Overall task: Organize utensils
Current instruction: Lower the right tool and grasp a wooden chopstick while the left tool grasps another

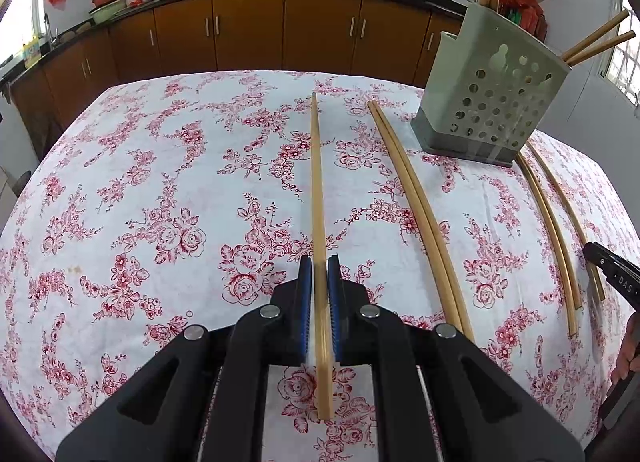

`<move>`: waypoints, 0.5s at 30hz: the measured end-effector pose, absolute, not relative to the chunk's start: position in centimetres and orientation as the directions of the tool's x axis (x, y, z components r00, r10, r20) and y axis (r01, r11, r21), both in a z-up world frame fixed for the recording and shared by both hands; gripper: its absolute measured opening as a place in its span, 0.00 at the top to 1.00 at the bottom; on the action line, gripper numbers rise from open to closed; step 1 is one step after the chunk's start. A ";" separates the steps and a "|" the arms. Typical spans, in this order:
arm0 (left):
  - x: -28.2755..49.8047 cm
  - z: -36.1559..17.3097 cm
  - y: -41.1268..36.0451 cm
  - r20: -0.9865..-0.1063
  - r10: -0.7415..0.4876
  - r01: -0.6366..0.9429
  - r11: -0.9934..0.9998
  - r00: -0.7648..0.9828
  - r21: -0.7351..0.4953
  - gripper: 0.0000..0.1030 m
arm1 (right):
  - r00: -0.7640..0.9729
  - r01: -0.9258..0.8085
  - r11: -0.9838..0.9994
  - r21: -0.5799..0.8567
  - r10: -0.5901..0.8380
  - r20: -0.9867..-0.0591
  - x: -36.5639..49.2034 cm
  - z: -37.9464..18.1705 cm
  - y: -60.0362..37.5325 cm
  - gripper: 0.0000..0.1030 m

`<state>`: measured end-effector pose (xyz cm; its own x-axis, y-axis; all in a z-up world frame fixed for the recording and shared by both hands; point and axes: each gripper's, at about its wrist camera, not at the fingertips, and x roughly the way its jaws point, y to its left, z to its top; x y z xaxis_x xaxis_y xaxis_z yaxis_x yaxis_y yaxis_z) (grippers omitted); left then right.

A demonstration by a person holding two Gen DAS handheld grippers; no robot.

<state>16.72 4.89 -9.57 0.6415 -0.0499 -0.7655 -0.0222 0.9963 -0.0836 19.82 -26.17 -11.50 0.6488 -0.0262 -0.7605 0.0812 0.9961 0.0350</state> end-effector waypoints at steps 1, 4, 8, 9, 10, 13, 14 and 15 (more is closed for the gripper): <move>16.7 -9.6 4.9 -0.765 -0.050 -0.022 0.996 0.642 -0.084 0.91 | 0.649 0.080 0.996 0.034 -0.026 -0.761 19.8 -11.5 -26.1 0.81; 16.7 -9.6 4.9 -0.765 -0.051 -0.022 0.996 0.642 -0.084 0.91 | 0.649 0.077 0.997 0.032 -0.025 -0.761 19.8 -11.5 -26.1 0.80; 16.7 -9.6 4.9 -0.765 -0.050 -0.023 0.996 0.642 -0.084 0.90 | 0.648 0.078 0.996 0.032 -0.027 -0.761 19.8 -11.5 -26.1 0.78; 16.7 -9.6 4.9 -0.765 -0.050 -0.023 0.996 0.642 -0.084 0.90 | 0.648 0.080 0.996 0.031 -0.028 -0.761 19.8 -11.5 -26.1 0.77; 16.7 -9.6 5.0 -0.765 -0.050 -0.023 0.996 0.642 -0.084 0.90 | 0.648 0.079 0.996 0.033 -0.026 -0.761 19.8 -11.6 -26.1 0.76; 16.7 -9.6 5.0 -0.765 -0.050 -0.023 0.996 0.642 -0.085 0.90 | 0.648 0.078 0.996 0.031 -0.027 -0.761 19.8 -11.6 -26.1 0.76; 16.7 -9.6 5.0 -0.765 -0.050 -0.023 0.996 0.642 -0.085 0.90 | 0.648 0.077 0.997 0.030 -0.027 -0.761 19.8 -11.6 -26.1 0.75; 16.7 -9.6 5.0 -0.765 -0.051 -0.023 0.996 0.642 -0.085 0.90 | 0.648 0.077 0.997 0.030 -0.027 -0.761 19.8 -11.6 -26.1 0.75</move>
<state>16.67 4.99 -9.60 0.6417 -0.0509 -0.7652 -0.0229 0.9961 -0.0854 19.79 -26.15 -11.57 0.6479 -0.0271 -0.7613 0.0774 0.9965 0.0303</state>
